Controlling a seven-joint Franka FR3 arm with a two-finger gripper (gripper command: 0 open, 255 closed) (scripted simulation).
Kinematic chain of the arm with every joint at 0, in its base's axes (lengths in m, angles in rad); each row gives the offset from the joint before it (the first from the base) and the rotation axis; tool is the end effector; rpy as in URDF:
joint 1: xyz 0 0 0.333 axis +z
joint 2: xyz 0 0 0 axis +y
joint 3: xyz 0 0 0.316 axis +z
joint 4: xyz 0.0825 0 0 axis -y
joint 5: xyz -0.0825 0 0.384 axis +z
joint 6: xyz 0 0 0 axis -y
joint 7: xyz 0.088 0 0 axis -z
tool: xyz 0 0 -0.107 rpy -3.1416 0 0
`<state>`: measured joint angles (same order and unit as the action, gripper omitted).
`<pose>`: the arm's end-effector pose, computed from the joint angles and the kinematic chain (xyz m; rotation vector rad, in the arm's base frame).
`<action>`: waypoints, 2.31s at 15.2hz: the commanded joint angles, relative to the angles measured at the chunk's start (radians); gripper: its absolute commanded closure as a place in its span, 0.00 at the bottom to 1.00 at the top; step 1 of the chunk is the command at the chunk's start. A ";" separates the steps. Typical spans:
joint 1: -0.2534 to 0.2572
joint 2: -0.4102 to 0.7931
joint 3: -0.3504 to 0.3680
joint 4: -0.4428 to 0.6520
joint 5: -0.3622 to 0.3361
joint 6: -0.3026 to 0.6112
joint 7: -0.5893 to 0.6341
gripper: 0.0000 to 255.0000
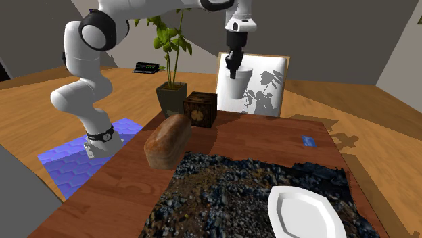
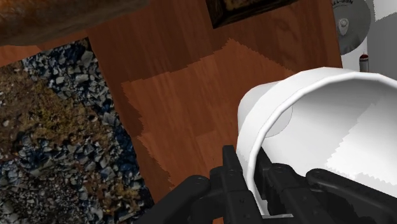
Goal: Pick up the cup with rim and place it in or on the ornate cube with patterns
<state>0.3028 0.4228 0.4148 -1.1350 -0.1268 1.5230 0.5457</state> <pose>0.5498 0.3767 0.5814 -3.1040 -0.2072 0.0394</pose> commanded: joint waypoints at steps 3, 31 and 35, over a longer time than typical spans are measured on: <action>0.016 0.022 0.000 0.088 -0.009 -0.066 0.003 1.00; -0.017 -0.647 0.045 -0.724 0.266 0.133 0.044 1.00; -0.015 -0.654 0.047 -0.785 0.270 0.187 0.039 1.00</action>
<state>0.2866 -0.2271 0.4611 -1.9029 0.1414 1.6955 0.5858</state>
